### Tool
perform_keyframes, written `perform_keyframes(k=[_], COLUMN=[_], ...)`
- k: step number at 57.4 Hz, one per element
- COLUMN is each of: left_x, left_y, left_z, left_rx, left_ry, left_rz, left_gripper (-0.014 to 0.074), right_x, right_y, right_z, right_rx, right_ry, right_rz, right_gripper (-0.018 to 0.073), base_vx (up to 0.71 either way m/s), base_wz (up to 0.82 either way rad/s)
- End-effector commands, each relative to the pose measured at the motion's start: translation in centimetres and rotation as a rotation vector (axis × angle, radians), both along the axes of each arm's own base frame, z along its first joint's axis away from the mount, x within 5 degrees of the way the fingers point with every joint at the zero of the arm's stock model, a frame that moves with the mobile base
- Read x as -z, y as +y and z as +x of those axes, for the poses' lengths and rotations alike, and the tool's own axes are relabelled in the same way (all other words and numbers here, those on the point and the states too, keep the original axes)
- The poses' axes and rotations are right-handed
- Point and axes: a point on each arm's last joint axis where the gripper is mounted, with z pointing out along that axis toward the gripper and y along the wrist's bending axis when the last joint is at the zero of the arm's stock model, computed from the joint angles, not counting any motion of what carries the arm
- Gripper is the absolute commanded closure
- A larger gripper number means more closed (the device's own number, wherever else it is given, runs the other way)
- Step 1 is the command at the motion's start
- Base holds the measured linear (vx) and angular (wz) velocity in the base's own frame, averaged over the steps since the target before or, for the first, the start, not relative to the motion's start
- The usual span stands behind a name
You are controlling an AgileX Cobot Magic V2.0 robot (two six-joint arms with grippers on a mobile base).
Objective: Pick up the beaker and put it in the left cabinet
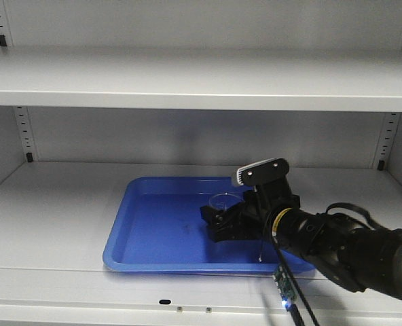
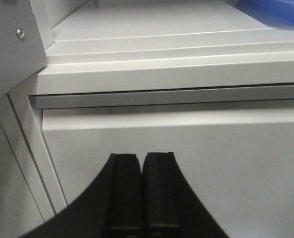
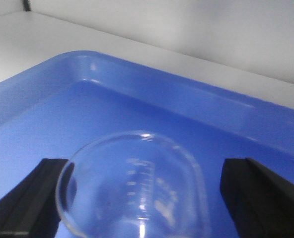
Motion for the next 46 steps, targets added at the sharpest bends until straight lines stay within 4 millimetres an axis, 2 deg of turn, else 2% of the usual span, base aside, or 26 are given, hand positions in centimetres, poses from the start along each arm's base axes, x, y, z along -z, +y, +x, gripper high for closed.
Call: perform_keyframes(k=[1,8,17,29,46], left_x=[-1.1,-1.1,-1.1,-1.1,-1.1], left_y=[-0.1,-0.1,-0.1,-0.1,-0.1], left_z=[0.0,0.0,0.0,0.0,0.0], left_rx=[0.015,0.015,0.015,0.015,0.015], left_ry=[-0.108,-0.108,-0.108,-0.108,-0.108], left_rz=[-0.011,-0.011,-0.011,-0.011,-0.011], left_gripper=[0.0593,0.0593,0.0593,0.0593,0.0593], right_x=[-4.7,-5.6,-5.9,-6.6,-7.6], right_y=[-0.5,-0.8,-1.5,-2.5,-5.1], right_z=[-1.3,-2.9,-5.2,-7.1,-13.0], right_rx=[-0.017,-0.057,-0.073,-0.056,-0.029], right_ry=[-0.125,-0.174,-0.185,-0.190,-0.208], right_rz=[0.066,0.052,0.059,0.044,0.061], right_gripper=[-0.0080,-0.0057,-0.0036,-0.0035,-0.0035], base_vx=[0.00,0.00,0.00,0.00,0.00], base_wz=[0.00,0.00,0.00,0.00,0.00])
